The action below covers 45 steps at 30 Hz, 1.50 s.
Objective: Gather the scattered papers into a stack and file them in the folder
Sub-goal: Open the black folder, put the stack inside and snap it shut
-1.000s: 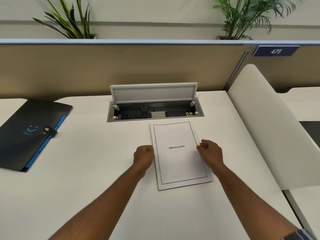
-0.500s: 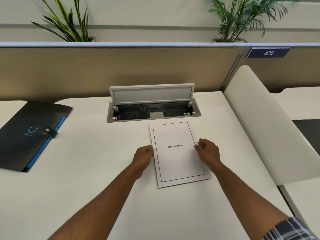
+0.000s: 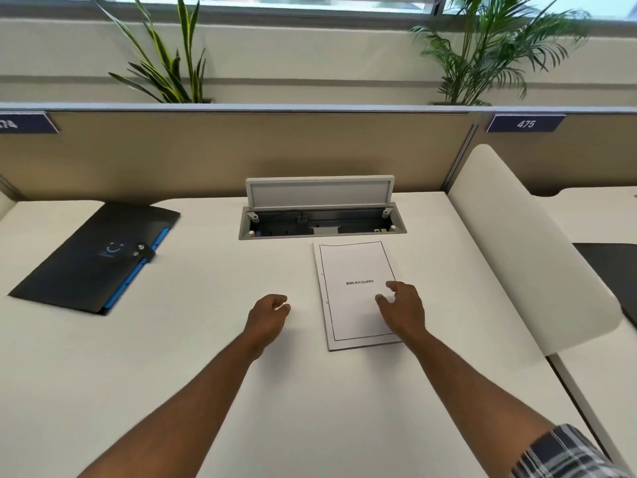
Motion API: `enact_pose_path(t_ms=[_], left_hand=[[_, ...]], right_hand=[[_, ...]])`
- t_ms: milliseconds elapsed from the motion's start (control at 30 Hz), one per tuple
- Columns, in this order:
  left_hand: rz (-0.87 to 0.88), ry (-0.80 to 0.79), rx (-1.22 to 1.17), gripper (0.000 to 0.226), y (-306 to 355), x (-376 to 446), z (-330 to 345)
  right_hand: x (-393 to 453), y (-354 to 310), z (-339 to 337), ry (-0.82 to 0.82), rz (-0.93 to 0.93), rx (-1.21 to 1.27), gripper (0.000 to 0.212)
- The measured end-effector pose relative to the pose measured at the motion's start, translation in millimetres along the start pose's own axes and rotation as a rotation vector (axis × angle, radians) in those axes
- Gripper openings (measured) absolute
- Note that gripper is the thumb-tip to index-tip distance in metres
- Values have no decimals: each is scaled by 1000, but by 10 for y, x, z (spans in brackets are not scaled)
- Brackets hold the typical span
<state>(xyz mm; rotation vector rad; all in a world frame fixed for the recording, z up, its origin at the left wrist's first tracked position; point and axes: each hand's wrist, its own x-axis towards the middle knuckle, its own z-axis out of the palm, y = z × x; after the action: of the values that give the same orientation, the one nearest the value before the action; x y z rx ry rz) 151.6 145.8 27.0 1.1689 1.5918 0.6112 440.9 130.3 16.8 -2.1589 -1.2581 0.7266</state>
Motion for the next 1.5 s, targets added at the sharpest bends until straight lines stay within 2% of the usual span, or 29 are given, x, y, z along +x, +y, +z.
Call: enact_pose_path(t_ms=[133,333,867,1033,1167,1400,1500], left_hand=[[26,-9,34,29,-198,-204,-254],[1,92,70,27,-512,-412,-828],[-36,279,170,25,-1209,-149,-2962],[9,384,174,11,-1326,186,-3542],[29,430,209,11,-1374,576,-3990],[29,466,411,22,-1392,1304,-4521],[21,476,488,32,-1384,1546,-4674]], right_hand=[[-307,-176,219,-67,-32,31,42],[-688,-613,659,-173,-88,104,36],[-1243,-2127,2267,-411,39,335,27],[-1179,-2627,2764,-445,69,344,31],[-1040,-3015,3142,-455,78,298,39],[-701,-3520,3679,-391,33,183,53],[-587,-3657,3870,-381,19,216,70]])
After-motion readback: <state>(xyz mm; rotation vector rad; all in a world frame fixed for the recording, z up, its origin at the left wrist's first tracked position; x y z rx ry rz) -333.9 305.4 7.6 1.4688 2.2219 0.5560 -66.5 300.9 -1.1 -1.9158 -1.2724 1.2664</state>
